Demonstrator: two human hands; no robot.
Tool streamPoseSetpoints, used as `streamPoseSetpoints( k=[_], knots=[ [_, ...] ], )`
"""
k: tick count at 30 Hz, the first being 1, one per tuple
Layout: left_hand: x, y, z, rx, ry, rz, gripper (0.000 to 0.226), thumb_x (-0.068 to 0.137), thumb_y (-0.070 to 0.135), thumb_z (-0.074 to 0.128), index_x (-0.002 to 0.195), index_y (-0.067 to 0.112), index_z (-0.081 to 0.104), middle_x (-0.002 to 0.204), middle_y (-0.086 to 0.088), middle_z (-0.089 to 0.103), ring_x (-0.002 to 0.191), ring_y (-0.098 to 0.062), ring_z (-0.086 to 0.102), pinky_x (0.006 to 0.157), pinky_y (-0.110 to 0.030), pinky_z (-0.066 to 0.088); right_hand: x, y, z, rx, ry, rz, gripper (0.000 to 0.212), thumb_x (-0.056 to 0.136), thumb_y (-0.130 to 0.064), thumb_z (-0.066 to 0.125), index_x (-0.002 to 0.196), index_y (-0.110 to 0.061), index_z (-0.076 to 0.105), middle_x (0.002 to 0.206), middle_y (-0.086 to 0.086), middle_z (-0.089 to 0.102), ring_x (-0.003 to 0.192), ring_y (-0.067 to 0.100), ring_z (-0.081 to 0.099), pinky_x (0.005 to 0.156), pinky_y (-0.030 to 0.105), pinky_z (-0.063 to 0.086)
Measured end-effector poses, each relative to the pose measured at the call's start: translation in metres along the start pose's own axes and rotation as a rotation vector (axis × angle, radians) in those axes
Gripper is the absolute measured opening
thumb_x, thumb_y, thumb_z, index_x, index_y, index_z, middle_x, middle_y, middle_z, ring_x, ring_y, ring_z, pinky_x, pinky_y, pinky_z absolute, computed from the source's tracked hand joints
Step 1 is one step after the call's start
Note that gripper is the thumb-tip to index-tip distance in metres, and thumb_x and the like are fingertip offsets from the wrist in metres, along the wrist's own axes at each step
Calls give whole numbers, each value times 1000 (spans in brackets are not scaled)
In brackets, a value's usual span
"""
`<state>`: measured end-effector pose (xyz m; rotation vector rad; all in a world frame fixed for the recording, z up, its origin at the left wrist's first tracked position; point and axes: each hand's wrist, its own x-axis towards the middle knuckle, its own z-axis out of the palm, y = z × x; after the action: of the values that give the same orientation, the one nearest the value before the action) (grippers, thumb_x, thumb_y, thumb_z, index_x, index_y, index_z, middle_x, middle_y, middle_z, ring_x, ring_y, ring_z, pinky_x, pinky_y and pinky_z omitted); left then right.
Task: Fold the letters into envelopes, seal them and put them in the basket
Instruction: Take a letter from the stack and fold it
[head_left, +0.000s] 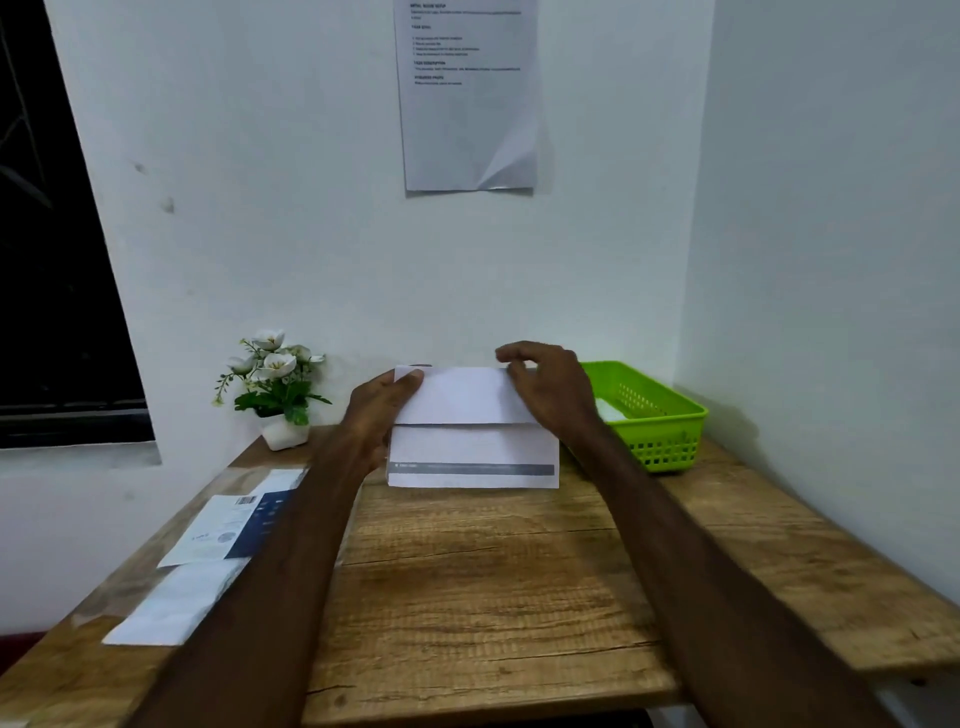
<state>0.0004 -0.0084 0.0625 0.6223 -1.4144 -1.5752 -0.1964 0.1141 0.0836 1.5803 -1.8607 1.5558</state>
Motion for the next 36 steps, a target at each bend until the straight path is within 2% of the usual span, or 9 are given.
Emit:
streamPoseSetpoints(
  k=[4, 8, 11, 14, 17, 22, 26, 31, 36],
  knots=[
    [-6, 3, 8, 138, -35, 112, 12, 90, 24, 74, 97, 18, 82, 103, -10, 78, 103, -32, 72, 92, -49, 59, -7, -22, 24, -270, -177, -93, 26, 99, -39, 54, 113, -30, 74, 120, -11, 71, 130, 13, 51, 115, 55, 25],
    [-14, 7, 17, 258, -37, 181, 19, 91, 38, 72, 92, 21, 82, 93, -5, 79, 86, -18, 71, 79, -37, 58, -9, -34, 30, -322, -212, -131, 29, 100, -38, 47, 97, -25, 73, 94, -6, 73, 102, 21, 63, 106, 57, 33],
    [-14, 7, 20, 310, -7, 215, 28, 91, 44, 71, 91, 18, 81, 86, -3, 78, 72, -8, 67, 70, -32, 55, -9, -32, 24, -294, -215, -102, 27, 99, -39, 50, 91, -25, 73, 91, -6, 74, 95, 21, 64, 100, 52, 39],
    [-10, 7, 18, 279, 23, 210, 25, 89, 45, 73, 93, 22, 82, 92, -4, 78, 80, -14, 70, 77, -37, 58, -2, -27, 13, -255, -249, -51, 24, 95, -41, 57, 90, -27, 76, 96, -8, 76, 96, 20, 66, 94, 48, 47],
    [1, 7, 12, 114, 107, 86, 26, 81, 44, 82, 94, 21, 82, 97, -7, 79, 95, -27, 74, 86, -47, 61, 7, -19, -5, -239, -268, 7, 21, 91, -41, 63, 84, -26, 76, 94, -9, 76, 93, 18, 67, 86, 41, 52],
    [9, -2, -6, 47, 116, -52, 51, 68, 51, 90, 106, 19, 79, 107, -10, 77, 101, -34, 73, 86, -58, 59, 12, 7, -34, -225, -299, 51, 19, 87, -36, 72, 77, -20, 77, 79, -7, 75, 80, 13, 69, 71, 34, 52],
    [5, -1, -13, -8, 88, -95, 52, 73, 44, 88, 112, 12, 75, 110, -16, 76, 102, -36, 72, 84, -61, 58, 11, 22, -48, -75, -287, 123, 18, 87, -26, 74, 70, -20, 78, 65, -6, 72, 62, 7, 62, 65, 33, 53],
    [5, 5, -10, -116, 76, -69, 48, 77, 41, 85, 114, 12, 74, 111, -14, 76, 102, -32, 72, 78, -51, 61, 1, 9, -51, 445, -273, 309, 17, 93, -17, 71, 97, -1, 75, 88, 9, 76, 76, 18, 72, 61, 31, 60],
    [2, 13, -7, -127, 66, -53, 43, 82, 40, 82, 115, 14, 74, 112, -14, 76, 103, -32, 72, 79, -53, 61, 2, 16, -44, 572, -403, 380, 28, 90, -16, 74, 117, -8, 74, 108, 9, 78, 94, 23, 75, 76, 41, 62]
  ],
)
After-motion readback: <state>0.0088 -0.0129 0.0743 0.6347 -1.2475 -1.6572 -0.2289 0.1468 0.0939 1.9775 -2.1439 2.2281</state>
